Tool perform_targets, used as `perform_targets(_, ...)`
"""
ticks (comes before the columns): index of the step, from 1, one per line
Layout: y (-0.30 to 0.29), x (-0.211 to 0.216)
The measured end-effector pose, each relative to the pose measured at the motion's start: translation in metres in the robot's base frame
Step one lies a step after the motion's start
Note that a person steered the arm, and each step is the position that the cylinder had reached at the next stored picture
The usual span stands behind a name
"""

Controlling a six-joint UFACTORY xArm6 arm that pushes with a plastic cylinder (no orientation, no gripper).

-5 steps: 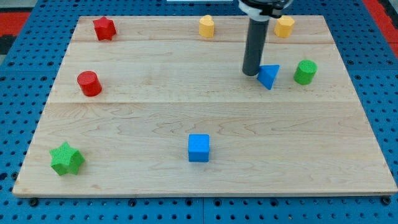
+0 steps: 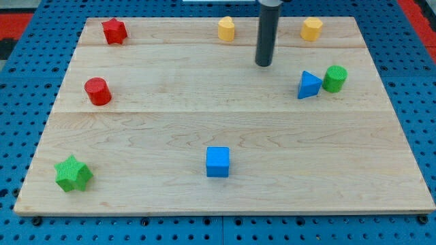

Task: Move blue triangle down towards the bottom right

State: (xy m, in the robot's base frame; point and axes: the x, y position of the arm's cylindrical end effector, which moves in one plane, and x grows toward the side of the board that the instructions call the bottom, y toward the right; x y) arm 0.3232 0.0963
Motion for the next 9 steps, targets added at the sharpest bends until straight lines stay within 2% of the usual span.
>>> perform_targets(1,0.037,-0.002)
perform_targets(3,0.073,0.039)
perform_targets(5,0.051,0.089)
perform_targets(7,-0.034,0.118)
perform_targets(8,-0.035,0.126)
perform_targets(9,0.013,0.126)
